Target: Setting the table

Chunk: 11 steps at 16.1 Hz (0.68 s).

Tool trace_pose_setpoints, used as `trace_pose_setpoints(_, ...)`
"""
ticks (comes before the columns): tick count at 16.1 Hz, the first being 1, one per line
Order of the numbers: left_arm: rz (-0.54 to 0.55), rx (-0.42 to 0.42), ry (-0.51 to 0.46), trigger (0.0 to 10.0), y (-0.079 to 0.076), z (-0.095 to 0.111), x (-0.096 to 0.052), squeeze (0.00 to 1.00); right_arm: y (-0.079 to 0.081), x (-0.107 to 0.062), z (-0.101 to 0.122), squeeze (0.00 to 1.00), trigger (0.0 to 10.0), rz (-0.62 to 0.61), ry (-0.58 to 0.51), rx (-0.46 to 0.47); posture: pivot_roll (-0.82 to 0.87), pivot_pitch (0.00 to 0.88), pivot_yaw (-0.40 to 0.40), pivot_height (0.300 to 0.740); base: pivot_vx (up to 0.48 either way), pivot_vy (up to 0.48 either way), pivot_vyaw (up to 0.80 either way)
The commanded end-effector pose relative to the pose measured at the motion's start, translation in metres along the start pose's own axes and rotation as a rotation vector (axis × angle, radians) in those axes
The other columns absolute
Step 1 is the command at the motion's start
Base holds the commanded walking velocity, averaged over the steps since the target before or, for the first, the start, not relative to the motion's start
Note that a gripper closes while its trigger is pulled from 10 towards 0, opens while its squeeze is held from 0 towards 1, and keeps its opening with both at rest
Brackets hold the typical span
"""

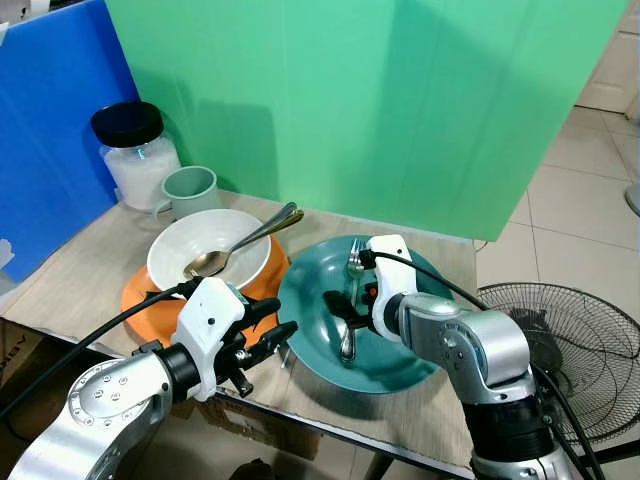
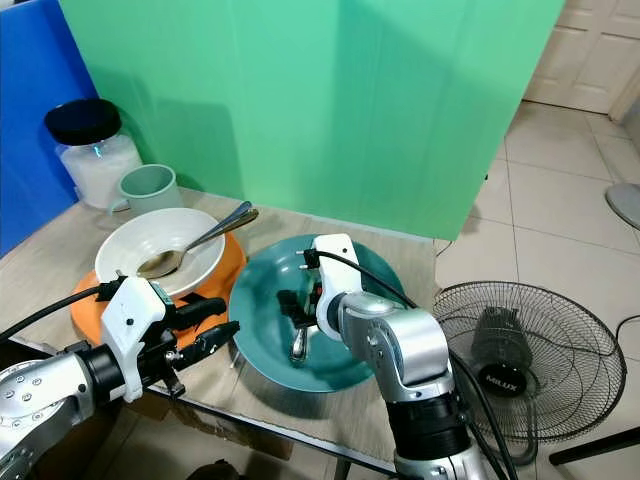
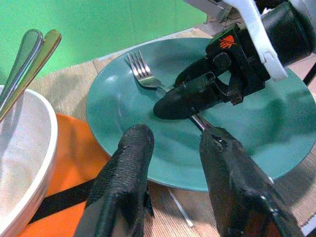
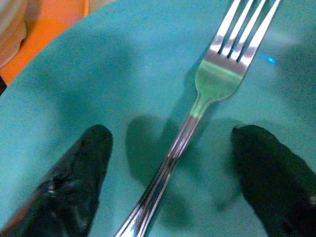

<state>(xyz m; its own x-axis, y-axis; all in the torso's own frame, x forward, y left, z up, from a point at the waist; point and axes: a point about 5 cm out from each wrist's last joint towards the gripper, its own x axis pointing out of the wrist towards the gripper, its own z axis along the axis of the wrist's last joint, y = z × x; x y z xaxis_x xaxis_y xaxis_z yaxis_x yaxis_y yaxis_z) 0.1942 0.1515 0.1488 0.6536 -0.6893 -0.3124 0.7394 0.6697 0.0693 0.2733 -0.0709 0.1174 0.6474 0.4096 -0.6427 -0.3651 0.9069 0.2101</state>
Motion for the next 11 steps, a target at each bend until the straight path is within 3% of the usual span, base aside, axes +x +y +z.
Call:
trace_pose_setpoints(1, -0.019, 0.004, 0.002, 10.0, -0.0020, 0.0021, -0.0012, 0.00, -0.0023, 0.0017, -0.0048, 0.00, 2.8, -0.011, 0.042, 0.017, 0.23, 0.000, 0.001, 0.727, 0.000, 0.000, 0.00)
trace_pose_setpoints(2, -0.022, 0.005, 0.002, 10.0, -0.0017, 0.0023, -0.0015, 0.00, -0.0041, 0.0017, -0.0045, 0.00, 0.0, -0.026, 0.050, 0.018, 0.23, 0.000, 0.001, 0.727, 0.000, 0.000, 0.00)
trace_pose_setpoints(11, -0.028, 0.014, 0.012, 10.0, 0.0007, 0.0006, -0.0006, 0.00, -0.0045, 0.0004, -0.0040, 0.00, 0.0, -0.039, 0.071, -0.004, 0.22, 0.000, 0.002, 0.727, 0.000, 0.000, 0.00)
